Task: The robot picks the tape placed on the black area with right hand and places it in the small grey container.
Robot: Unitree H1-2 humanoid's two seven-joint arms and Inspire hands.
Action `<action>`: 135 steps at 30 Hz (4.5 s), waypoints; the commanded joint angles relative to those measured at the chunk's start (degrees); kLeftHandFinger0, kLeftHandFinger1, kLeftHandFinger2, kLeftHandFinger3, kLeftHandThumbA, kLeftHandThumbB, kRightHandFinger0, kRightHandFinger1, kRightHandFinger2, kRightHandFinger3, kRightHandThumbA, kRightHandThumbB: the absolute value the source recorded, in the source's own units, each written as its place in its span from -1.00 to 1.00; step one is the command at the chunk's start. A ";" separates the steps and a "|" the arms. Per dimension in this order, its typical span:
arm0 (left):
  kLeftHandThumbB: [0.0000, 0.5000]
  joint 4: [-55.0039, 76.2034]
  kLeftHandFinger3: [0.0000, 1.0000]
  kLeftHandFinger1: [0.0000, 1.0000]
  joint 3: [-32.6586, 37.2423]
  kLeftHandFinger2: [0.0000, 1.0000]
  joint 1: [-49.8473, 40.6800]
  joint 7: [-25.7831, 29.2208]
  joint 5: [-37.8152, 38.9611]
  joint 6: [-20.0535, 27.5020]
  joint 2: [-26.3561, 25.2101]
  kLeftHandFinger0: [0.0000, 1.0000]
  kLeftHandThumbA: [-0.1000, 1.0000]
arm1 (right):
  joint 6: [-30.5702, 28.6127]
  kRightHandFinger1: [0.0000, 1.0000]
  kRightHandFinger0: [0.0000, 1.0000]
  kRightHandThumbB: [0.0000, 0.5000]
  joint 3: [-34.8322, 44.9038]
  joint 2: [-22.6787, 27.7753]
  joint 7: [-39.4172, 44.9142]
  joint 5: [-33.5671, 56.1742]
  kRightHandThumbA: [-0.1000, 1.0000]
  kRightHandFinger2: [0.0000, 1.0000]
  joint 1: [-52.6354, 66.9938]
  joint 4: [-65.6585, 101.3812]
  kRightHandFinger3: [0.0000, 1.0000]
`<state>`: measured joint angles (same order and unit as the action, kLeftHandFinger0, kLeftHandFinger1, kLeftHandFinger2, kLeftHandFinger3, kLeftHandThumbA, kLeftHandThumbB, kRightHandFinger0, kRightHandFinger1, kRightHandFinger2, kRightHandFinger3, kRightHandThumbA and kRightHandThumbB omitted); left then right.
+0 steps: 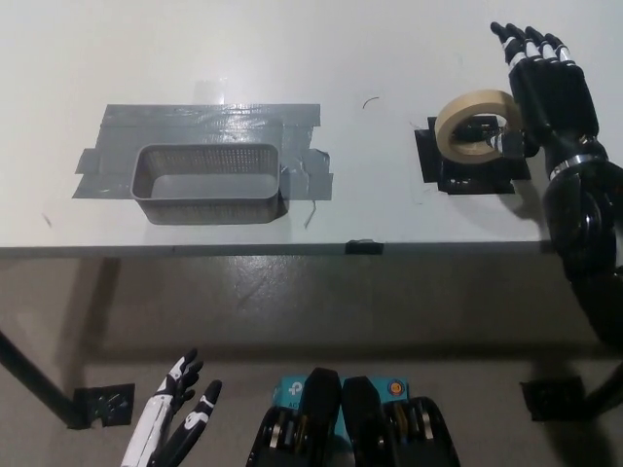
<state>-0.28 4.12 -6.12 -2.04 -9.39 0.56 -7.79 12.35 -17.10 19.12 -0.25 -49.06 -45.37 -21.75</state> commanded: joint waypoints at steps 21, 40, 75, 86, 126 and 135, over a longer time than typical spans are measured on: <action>-1.00 4.35 1.00 1.00 -0.64 1.00 0.09 -0.19 0.31 0.30 -0.30 1.00 0.59 | -2.31 1.00 1.00 0.65 -3.04 0.53 -5.51 -0.63 1.00 1.00 -15.41 -17.21 1.00; -1.00 4.66 1.00 1.00 -0.42 1.00 2.16 -1.02 0.71 0.30 -0.85 1.00 0.51 | -4.15 1.00 1.00 0.93 -6.49 -0.11 1.93 2.73 1.00 1.00 -17.09 -21.40 1.00; -0.97 5.29 1.00 1.00 0.16 1.00 4.23 -2.67 1.24 -0.59 -1.11 0.77 0.54 | -20.20 -0.62 -1.00 -0.16 -8.92 -6.30 -24.73 6.95 -1.00 -0.18 -24.80 -52.03 -0.36; -0.98 4.60 1.00 0.85 0.03 1.00 3.95 -2.68 1.23 0.86 -1.55 0.60 0.45 | -24.76 0.07 -1.00 -0.32 -7.14 -6.12 -30.33 8.74 -1.00 0.71 -24.02 -52.07 1.00; -0.96 4.69 1.00 0.80 2.18 0.96 7.44 -4.84 1.73 -1.88 -1.61 0.62 0.34 | -22.14 -0.31 -1.00 -0.28 -11.56 -31.74 -30.17 8.06 -1.00 0.58 -32.99 -56.86 0.69; -0.96 5.32 1.00 0.80 2.69 0.96 7.99 -5.39 1.22 -3.05 -1.52 0.64 0.33 | -20.21 -0.31 -1.00 -0.30 -12.67 -32.51 -30.12 7.88 -1.00 0.66 -31.26 -58.51 0.85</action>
<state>3.18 6.35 0.91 -6.18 -8.19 -1.94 -8.75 -9.23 -29.22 -12.63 -30.33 -42.03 -73.67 -80.60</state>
